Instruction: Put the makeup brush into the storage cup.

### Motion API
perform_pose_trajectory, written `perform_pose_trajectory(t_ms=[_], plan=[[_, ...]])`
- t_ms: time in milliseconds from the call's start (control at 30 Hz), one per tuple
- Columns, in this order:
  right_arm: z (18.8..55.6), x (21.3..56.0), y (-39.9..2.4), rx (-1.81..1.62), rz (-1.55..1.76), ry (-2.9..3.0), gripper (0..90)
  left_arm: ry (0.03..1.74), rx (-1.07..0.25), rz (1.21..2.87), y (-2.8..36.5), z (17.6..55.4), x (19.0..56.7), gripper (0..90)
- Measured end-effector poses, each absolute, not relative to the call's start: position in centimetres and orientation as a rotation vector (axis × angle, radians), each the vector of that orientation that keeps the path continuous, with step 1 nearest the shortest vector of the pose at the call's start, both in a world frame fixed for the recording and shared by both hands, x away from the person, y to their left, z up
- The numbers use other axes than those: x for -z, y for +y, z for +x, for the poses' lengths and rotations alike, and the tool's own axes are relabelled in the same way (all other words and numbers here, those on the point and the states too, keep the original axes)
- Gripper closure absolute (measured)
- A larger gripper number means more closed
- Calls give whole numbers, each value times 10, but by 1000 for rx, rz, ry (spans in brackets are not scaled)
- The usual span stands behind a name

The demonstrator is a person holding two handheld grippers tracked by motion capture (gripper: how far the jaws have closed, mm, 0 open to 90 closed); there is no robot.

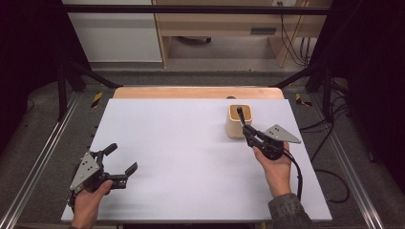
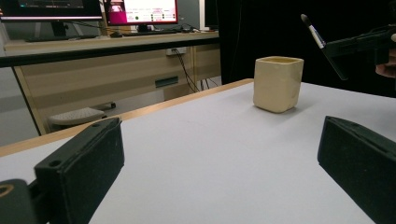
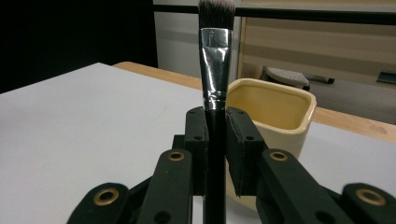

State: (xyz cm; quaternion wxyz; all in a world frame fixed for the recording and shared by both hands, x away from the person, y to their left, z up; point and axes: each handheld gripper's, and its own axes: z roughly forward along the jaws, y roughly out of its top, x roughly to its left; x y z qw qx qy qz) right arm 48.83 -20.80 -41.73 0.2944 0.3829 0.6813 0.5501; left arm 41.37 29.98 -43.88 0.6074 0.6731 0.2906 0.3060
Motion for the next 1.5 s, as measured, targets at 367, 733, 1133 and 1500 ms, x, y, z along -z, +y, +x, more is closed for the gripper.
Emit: perform_pose_trajectory(t_ms=[367,733,1133,1500], plan=[[488,417,-209,-1480,1003,1748,793,677,-700,1536,301,414,439,0],[489,415,-208,-1490,988,1721,793,675,-696,1537,301,414,439,1],[491,409,-205,-1498,961,1687,793,673,-694,1535,301,414,439,1],[497,403,-200,-1500,958,1662,793,673,-691,1536,301,414,439,1]])
